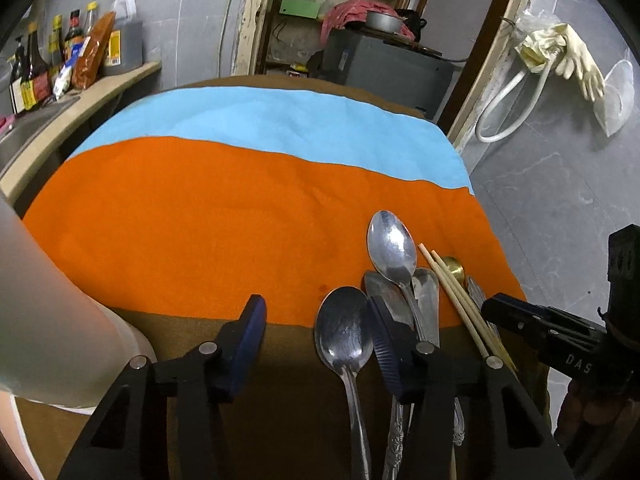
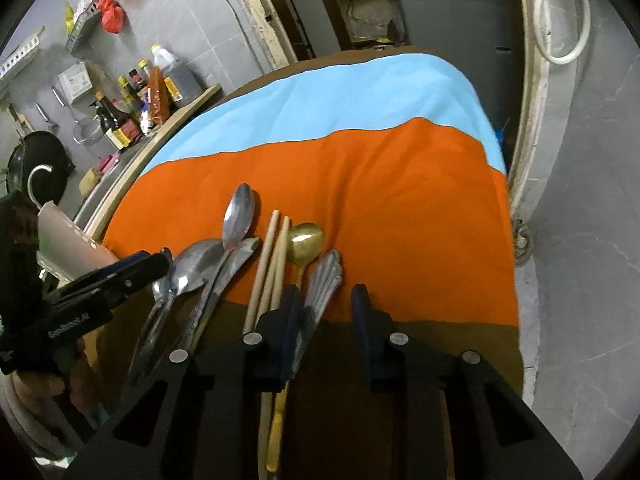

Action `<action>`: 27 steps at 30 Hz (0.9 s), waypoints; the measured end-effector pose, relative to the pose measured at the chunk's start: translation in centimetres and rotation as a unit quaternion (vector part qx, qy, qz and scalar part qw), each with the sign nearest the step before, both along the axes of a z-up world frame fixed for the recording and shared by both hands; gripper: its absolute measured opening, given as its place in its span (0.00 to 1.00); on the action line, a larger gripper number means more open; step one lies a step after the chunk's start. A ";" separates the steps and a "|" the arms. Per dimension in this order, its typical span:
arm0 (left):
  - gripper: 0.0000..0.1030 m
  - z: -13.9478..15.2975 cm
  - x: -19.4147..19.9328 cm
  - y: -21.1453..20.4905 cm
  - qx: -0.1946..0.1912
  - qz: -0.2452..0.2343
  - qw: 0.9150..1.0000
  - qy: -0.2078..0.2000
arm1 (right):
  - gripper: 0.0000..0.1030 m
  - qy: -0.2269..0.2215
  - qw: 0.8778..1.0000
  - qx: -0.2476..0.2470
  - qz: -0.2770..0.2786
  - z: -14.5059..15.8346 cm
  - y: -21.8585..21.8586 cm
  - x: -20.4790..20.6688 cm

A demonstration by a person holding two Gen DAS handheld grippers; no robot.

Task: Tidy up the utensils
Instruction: 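Lower the right gripper over the utensil pile toward the gold spoon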

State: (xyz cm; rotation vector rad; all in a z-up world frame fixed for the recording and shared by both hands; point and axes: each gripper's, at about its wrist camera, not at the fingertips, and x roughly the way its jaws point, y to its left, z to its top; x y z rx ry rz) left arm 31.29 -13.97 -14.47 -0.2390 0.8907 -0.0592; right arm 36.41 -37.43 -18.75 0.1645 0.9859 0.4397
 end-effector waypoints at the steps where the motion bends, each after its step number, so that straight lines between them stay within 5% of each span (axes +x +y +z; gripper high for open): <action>1: 0.48 -0.1 0.1 0.1 -0.003 -0.001 1.000 0.002 | 0.22 0.005 1.000 0.003 0.004 -0.1 0.0 0.1; 8: 0.47 -0.5 0.6 0.6 -0.029 -0.002 1.000 0.011 | 0.17 0.016 1.000 -0.003 0.016 -0.4 0.5 0.5; 12: 0.36 -0.5 0.8 0.8 -0.042 -0.012 0.999 0.021 | 0.14 0.035 0.999 0.026 0.000 -0.8 -0.7 0.7; 16: 0.14 -0.7 1.0 0.6 -0.060 -0.026 0.997 0.039 | 0.12 0.049 0.998 0.050 -0.010 -1.1 -1.1 0.7; 27: 0.05 0.7 0.4 -0.3 -0.060 -0.019 0.997 0.043 | 0.05 0.045 0.997 0.070 -0.011 -0.5 -0.3 0.2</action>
